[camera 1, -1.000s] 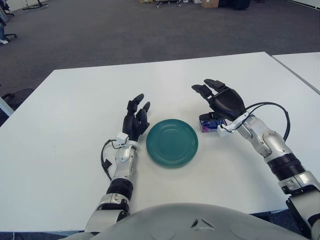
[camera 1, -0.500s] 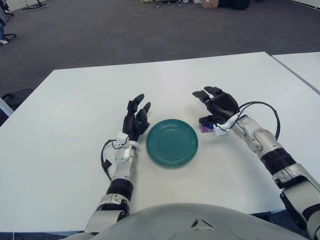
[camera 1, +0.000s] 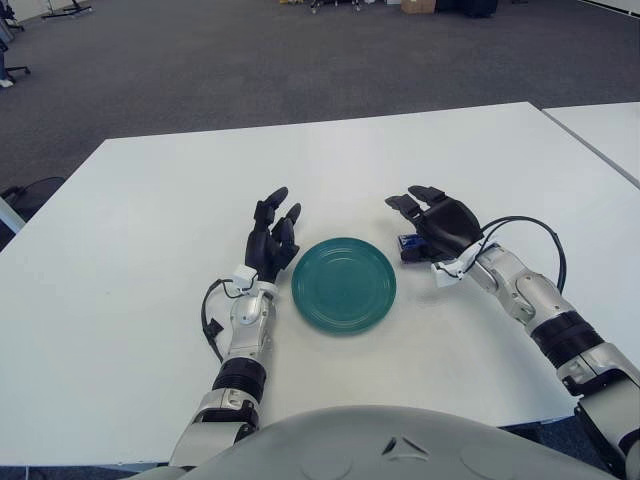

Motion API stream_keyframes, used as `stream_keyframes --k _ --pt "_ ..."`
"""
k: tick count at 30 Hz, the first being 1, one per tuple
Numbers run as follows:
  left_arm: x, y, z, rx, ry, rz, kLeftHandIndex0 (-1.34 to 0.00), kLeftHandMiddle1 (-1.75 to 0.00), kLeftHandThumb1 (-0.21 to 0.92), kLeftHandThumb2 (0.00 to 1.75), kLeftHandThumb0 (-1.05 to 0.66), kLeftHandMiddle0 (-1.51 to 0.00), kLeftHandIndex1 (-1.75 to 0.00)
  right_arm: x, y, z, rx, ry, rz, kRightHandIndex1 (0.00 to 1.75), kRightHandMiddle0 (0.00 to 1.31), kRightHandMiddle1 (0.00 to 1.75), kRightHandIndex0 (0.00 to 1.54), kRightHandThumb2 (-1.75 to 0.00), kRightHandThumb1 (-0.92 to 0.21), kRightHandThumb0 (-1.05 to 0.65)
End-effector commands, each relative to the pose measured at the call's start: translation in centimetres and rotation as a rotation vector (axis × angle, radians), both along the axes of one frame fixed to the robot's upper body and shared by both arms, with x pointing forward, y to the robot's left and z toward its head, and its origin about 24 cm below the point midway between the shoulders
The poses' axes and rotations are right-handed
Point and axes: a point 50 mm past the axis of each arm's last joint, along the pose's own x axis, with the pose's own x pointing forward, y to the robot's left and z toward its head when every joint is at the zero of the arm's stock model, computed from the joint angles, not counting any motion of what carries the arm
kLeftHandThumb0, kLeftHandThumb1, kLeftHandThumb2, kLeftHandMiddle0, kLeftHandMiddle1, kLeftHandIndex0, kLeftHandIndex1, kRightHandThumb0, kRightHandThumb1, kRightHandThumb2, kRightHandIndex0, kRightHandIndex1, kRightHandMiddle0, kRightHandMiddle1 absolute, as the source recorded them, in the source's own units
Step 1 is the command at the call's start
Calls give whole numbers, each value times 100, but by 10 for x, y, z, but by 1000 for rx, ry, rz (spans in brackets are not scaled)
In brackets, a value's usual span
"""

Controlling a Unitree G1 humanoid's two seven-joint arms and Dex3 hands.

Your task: Put the gum into the plate.

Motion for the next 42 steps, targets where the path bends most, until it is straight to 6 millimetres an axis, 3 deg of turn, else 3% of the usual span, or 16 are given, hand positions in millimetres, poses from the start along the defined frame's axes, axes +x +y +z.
stream_keyframes --k 1,31,42 --pt "-43 -22 -45 -136 234 30 -12 -2 92 68 -80 -54 -84 2 -2 7 14 -1 -16 0 0 50 31 -73 -92 -99" --pt "-37 -19 -47 -163 241 22 -13 -1 92 67 -80 -54 -84 -6 -12 14 -22 32 -46 0 0 47 32 -83 -92 -98" --pt "-36 -18 -48 -170 239 15 -13 -1 92 66 -80 -54 -84 -3 -16 0 -45 93 -71 1 0 48 34 -84 -92 -98"
